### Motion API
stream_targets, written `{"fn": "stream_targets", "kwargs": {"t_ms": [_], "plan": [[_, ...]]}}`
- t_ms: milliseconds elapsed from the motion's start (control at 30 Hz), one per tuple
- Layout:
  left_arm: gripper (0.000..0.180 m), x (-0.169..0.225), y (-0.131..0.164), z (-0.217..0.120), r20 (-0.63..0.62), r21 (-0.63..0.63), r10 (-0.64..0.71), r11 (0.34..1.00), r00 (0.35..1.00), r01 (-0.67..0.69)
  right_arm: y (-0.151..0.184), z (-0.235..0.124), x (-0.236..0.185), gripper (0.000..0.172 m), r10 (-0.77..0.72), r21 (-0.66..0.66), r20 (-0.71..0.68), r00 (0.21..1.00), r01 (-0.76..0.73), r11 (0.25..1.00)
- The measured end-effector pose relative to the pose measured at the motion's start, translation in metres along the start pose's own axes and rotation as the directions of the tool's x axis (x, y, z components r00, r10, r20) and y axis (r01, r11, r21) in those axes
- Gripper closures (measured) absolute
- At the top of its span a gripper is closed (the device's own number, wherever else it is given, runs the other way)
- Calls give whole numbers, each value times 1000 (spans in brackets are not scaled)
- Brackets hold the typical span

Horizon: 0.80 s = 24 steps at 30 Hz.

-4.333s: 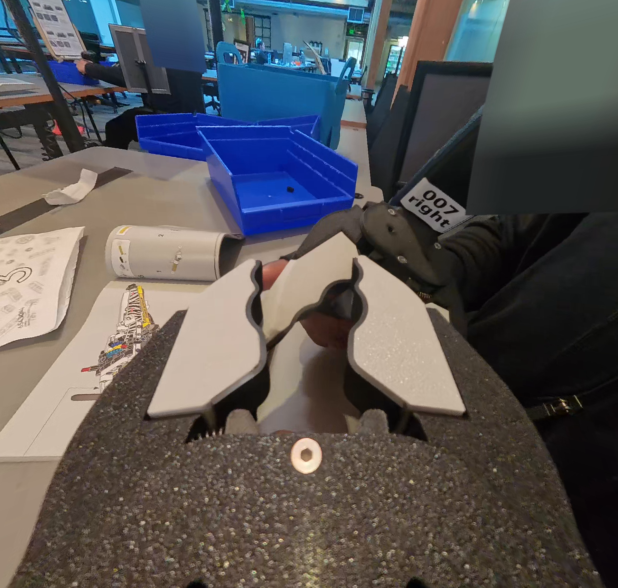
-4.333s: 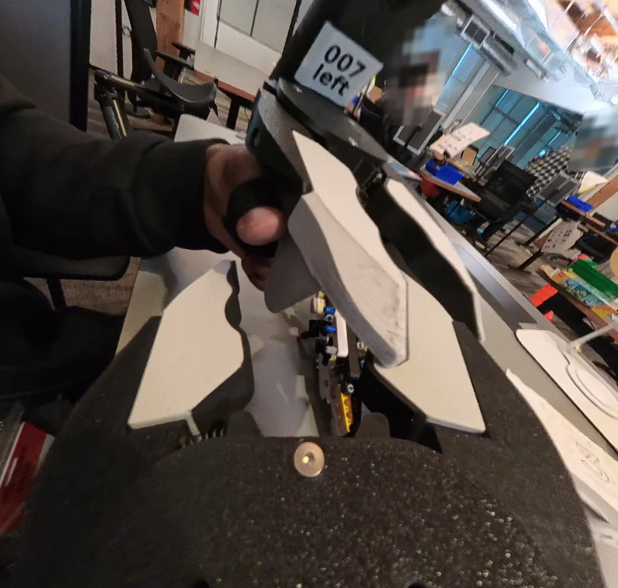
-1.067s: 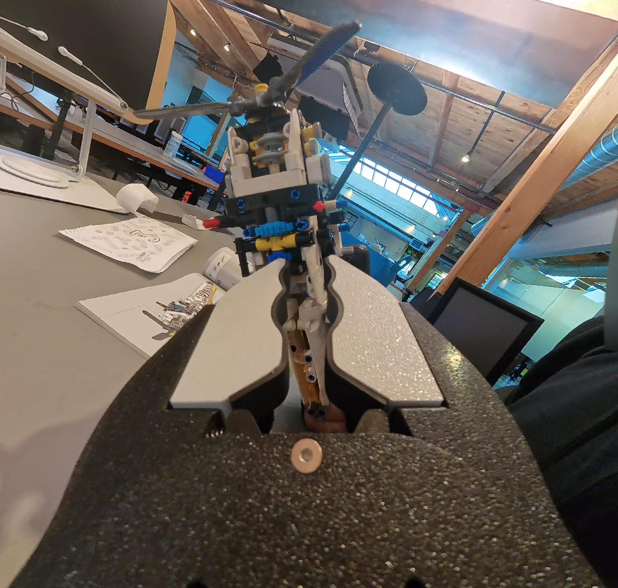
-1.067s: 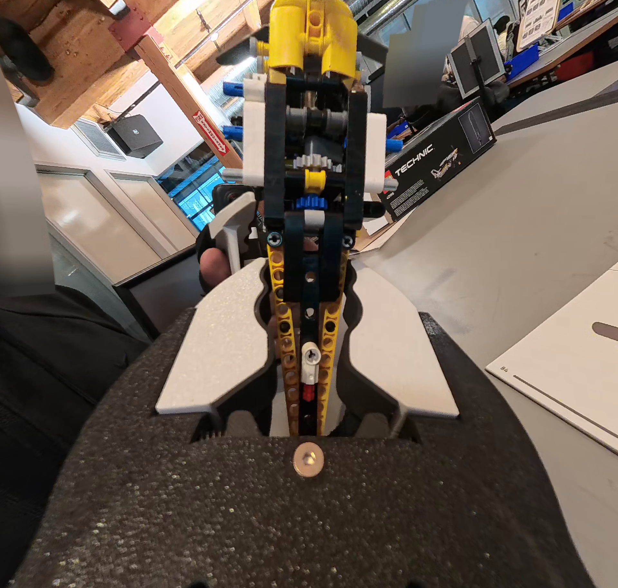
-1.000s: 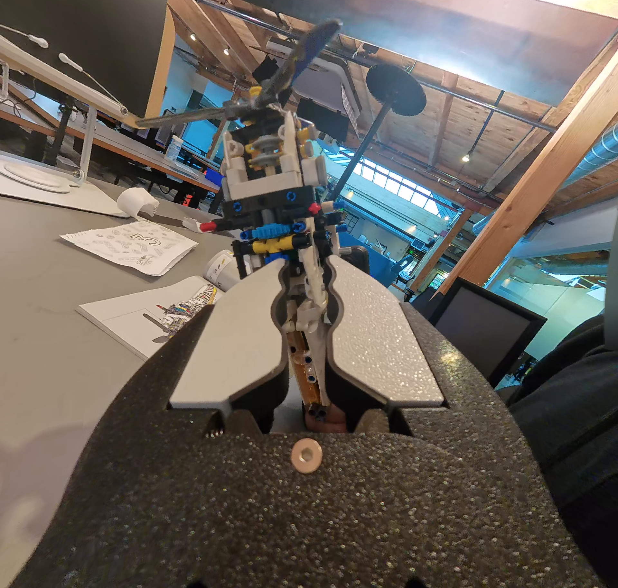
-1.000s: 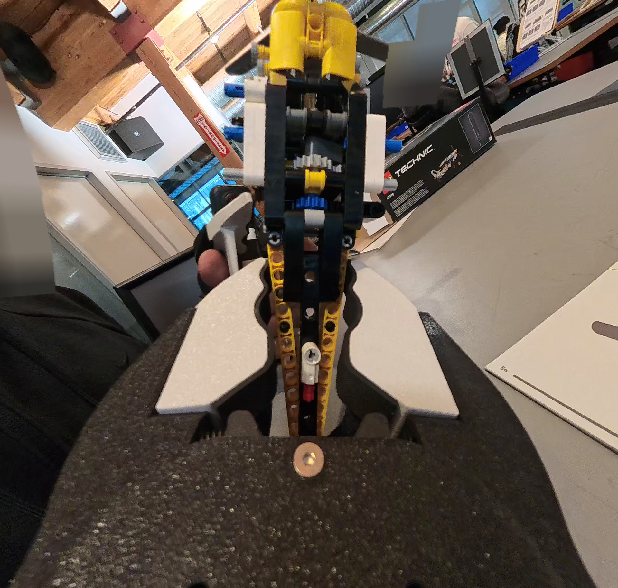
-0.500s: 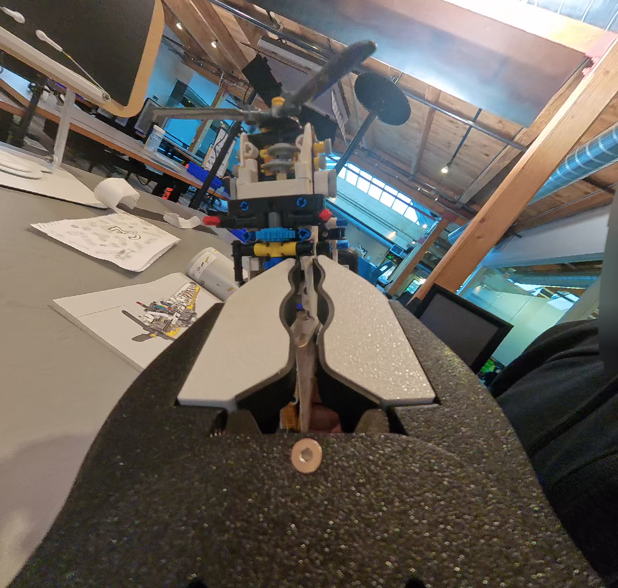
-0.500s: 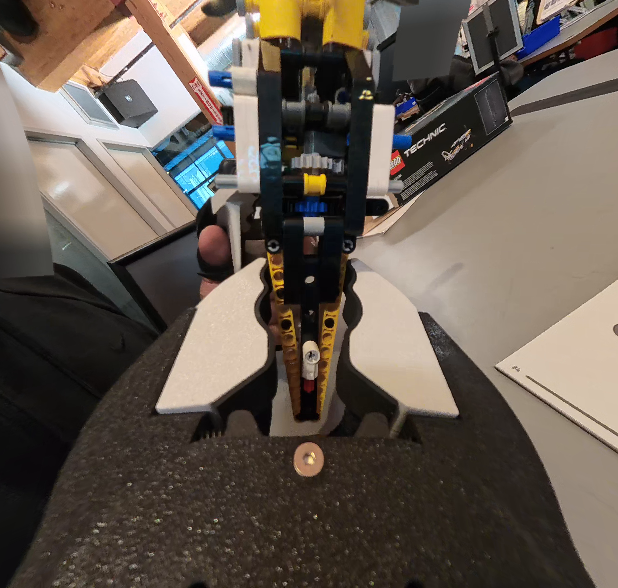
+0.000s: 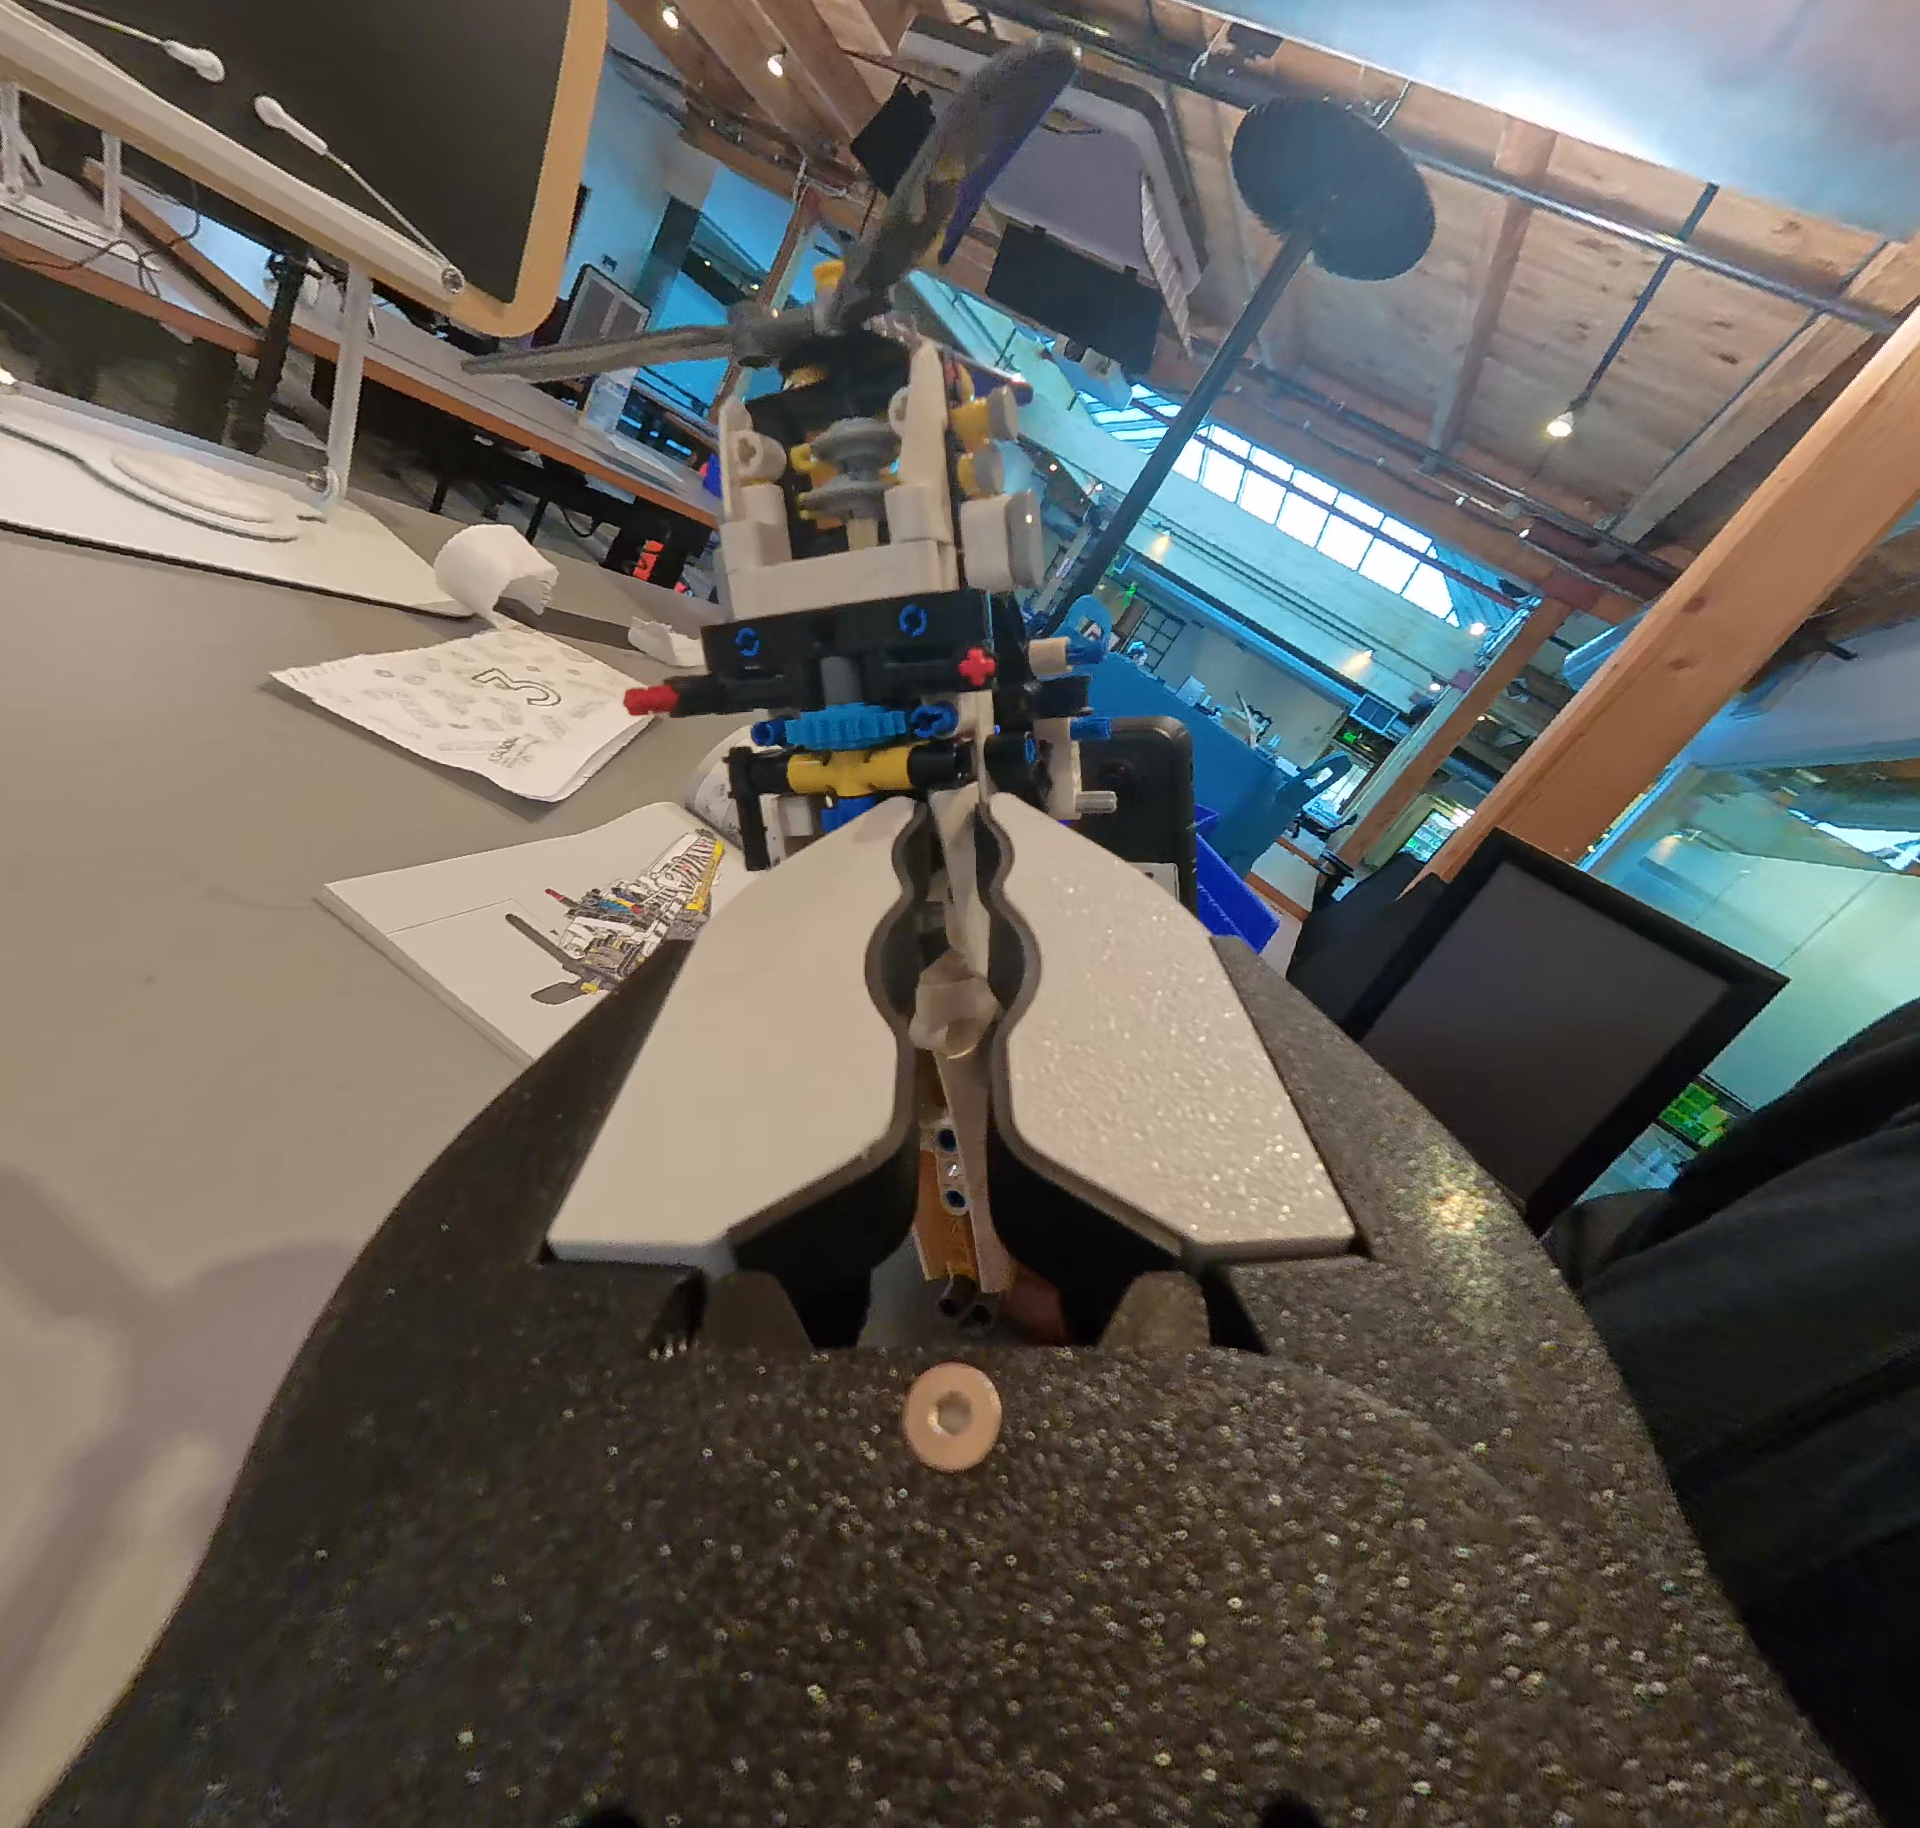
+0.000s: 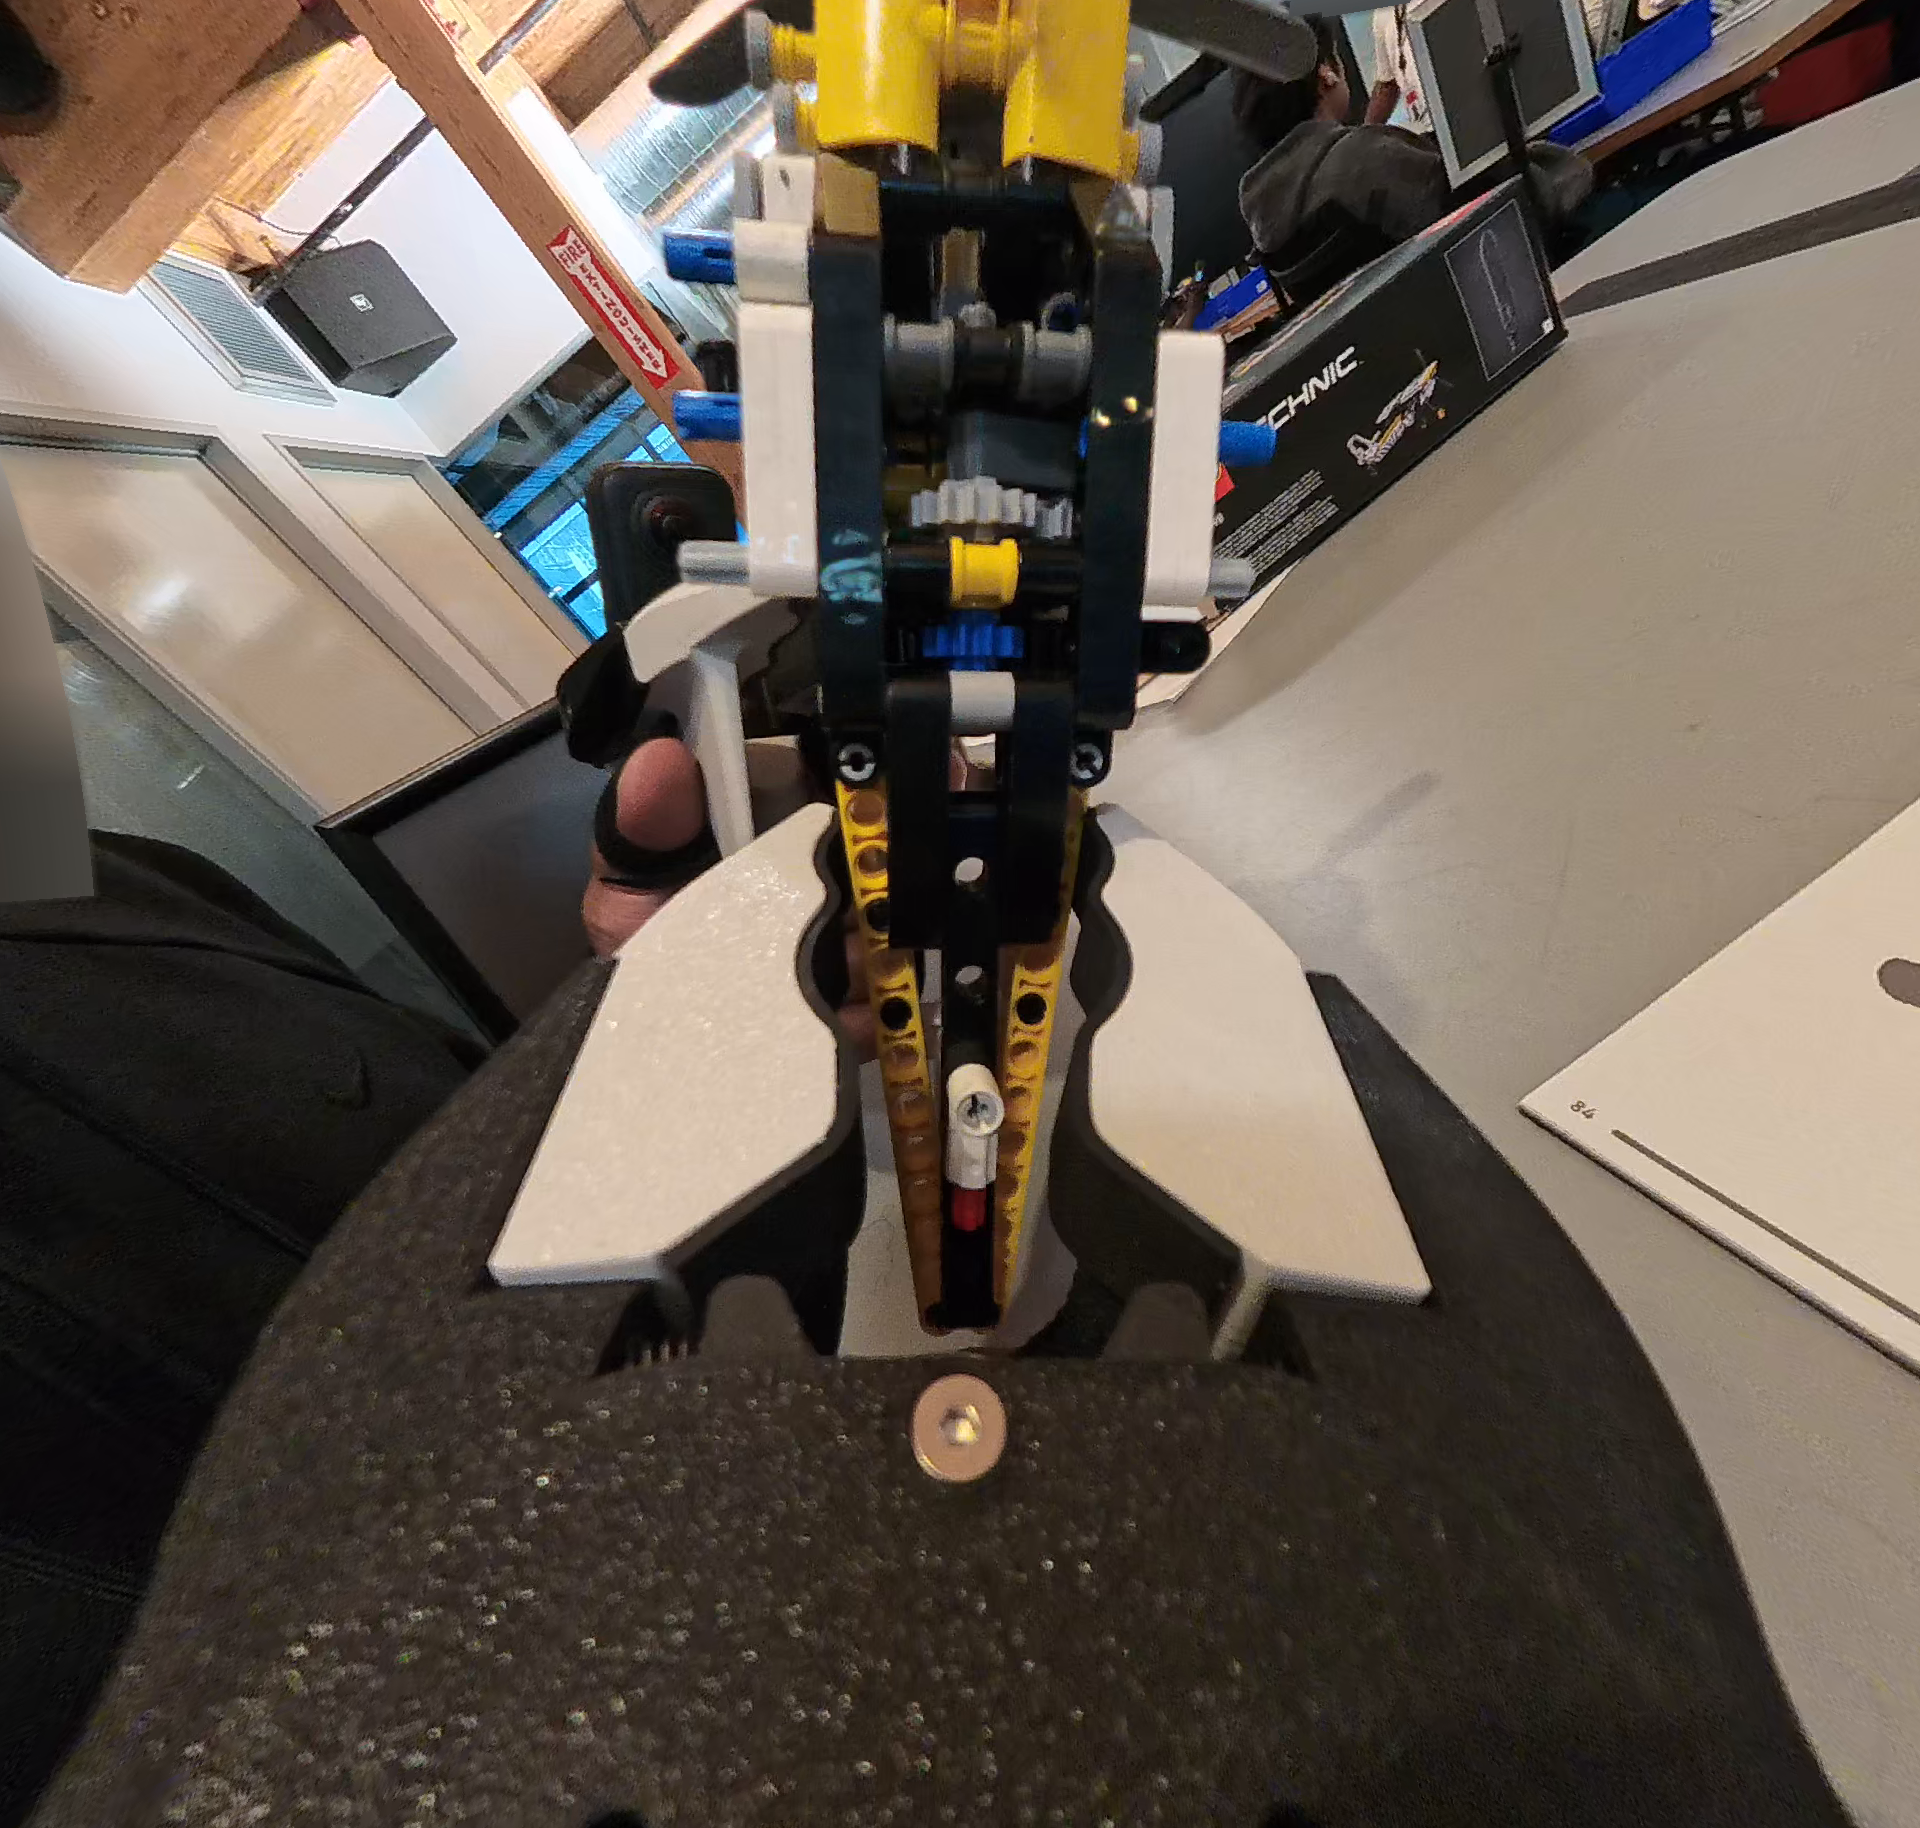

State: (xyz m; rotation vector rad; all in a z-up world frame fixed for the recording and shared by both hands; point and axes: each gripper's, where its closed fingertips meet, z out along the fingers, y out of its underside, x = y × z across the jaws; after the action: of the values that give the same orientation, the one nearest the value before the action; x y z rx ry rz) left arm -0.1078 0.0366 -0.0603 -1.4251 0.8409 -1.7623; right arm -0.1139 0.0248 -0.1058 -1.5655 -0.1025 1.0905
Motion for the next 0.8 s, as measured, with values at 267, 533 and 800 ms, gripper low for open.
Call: {"fn": "stream_targets", "kwargs": {"t_ms": [267,533,800], "plan": [[172,-8,1,-2,27,-17,6,1000,1000,-5,3,2,4,131,43,-24,-5,999,-44,999],[180,-13,-1,0,49,-135,203,971,978,-195,9,1,11,122,-13,-104,-68,998,6,995],[180,-20,25,11,-17,-320,305,901,952,-294,30,-4,27,117,-105,-289,-187,977,47,956]]}}
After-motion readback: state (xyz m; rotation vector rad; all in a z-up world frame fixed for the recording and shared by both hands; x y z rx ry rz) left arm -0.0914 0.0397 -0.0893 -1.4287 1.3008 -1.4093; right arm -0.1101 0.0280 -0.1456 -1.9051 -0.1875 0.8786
